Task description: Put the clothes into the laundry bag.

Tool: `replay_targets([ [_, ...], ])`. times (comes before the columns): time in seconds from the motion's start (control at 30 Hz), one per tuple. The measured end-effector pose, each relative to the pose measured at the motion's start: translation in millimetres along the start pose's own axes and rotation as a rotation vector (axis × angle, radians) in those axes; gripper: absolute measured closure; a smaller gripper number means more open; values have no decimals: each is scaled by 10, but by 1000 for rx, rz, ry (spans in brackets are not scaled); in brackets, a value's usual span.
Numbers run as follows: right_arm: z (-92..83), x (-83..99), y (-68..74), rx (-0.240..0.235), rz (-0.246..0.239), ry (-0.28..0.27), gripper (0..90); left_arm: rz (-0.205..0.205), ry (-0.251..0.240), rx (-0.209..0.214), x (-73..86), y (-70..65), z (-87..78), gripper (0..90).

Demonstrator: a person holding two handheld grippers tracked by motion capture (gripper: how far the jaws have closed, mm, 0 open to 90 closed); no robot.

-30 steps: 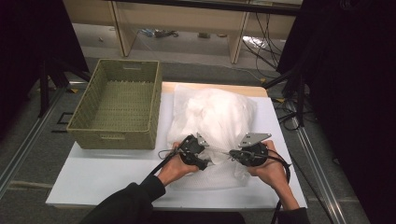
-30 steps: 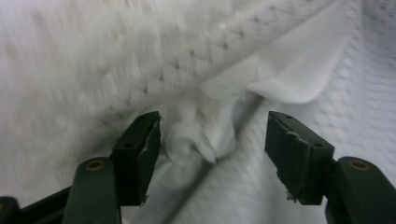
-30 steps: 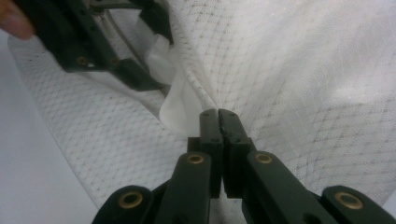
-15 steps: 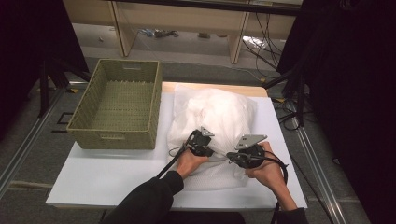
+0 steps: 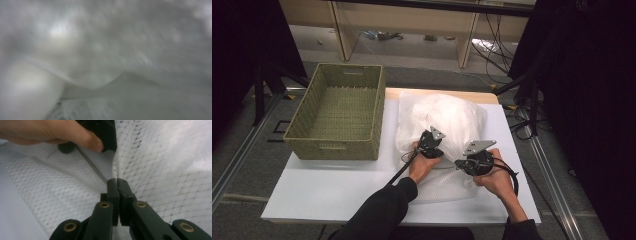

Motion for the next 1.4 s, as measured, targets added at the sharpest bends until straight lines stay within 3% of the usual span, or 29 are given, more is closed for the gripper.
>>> replay_targets([
  [0.03,1,2,-11,6,-13,-3,900,-5,16,9,11,-1,-44,672],
  [0.07,-4,3,-13,-7,-9,5,900,26,52,25,17,15,-104,612],
  [0.1,-8,1,-23,-11,-28,7,900,30,81,32,29,15,-170,543],
  [0.13,-12,6,-13,-13,-13,10,900,40,103,37,57,33,-281,484],
  [0.27,2,21,1,-16,-11,-1,900,78,130,89,197,171,-731,388],
  [0.33,-9,21,7,-3,-9,-3,900,126,112,55,313,310,-1002,386],
  [0.4,-21,20,19,-6,-12,-8,900,144,109,10,429,444,-1176,386],
  [0.43,-26,17,26,-5,-14,-12,900,168,119,-12,466,498,-1218,386],
  [0.47,-28,15,32,-12,-16,-10,900,164,146,-44,527,564,-1259,383],
  [0.5,-35,7,46,-18,-13,-8,900,147,165,-46,566,605,-1283,368],
  [0.57,-44,-10,60,-15,-31,-12,900,157,193,-37,645,646,-1299,365],
  [0.63,-65,-22,86,-4,-25,-11,900,154,225,-5,719,638,-1304,365],
  [0.7,-77,-29,94,-1,-27,-16,900,166,242,-2,758,595,-1322,372],
  [0.73,-78,-29,89,5,-35,-19,900,181,225,-12,753,573,-1348,369],
  [0.83,-88,-24,98,-1,-36,-17,900,182,187,17,706,483,-1437,368],
  [0.87,-88,-25,94,-11,-44,-19,900,150,175,19,698,450,-1419,376],
  [0.9,-100,-28,90,-21,-45,-8,900,227,192,-19,687,468,-1379,389],
  [0.93,-91,-27,91,-13,-46,-18,900,250,202,-66,698,483,-1319,407],
  [1.0,-101,-28,115,0,-31,-17,900,236,208,-43,748,578,-1242,584],
  [1.07,-114,-28,106,-8,-52,-19,900,222,201,-6,789,662,-1306,823],
  [1.13,-142,-24,117,11,-41,-21,900,220,206,29,825,732,-1414,859],
  [1.2,-163,-21,126,-7,-57,-10,900,224,178,55,890,811,-1570,869],
  [1.3,-186,3,184,4,-40,-8,900,173,168,52,1074,970,-1697,891],
  [1.33,-190,14,201,3,-41,-7,900,169,190,85,1140,1015,-1699,892],
  [1.37,-184,23,206,1,-60,1,900,168,214,84,1198,1054,-1687,892],
  [1.4,-165,40,219,-2,-63,15,900,141,243,91,1252,1074,-1661,891],
])
Point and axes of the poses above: each handheld gripper's, and its own axes: z roughly forward along the jaws, x roughly out of its underside, y roughly to its left, the point moved 1 cm from there along z, roughly forward along the jaws, and after that the axes turned 13 degrees about -x, right-handed, at the moved point
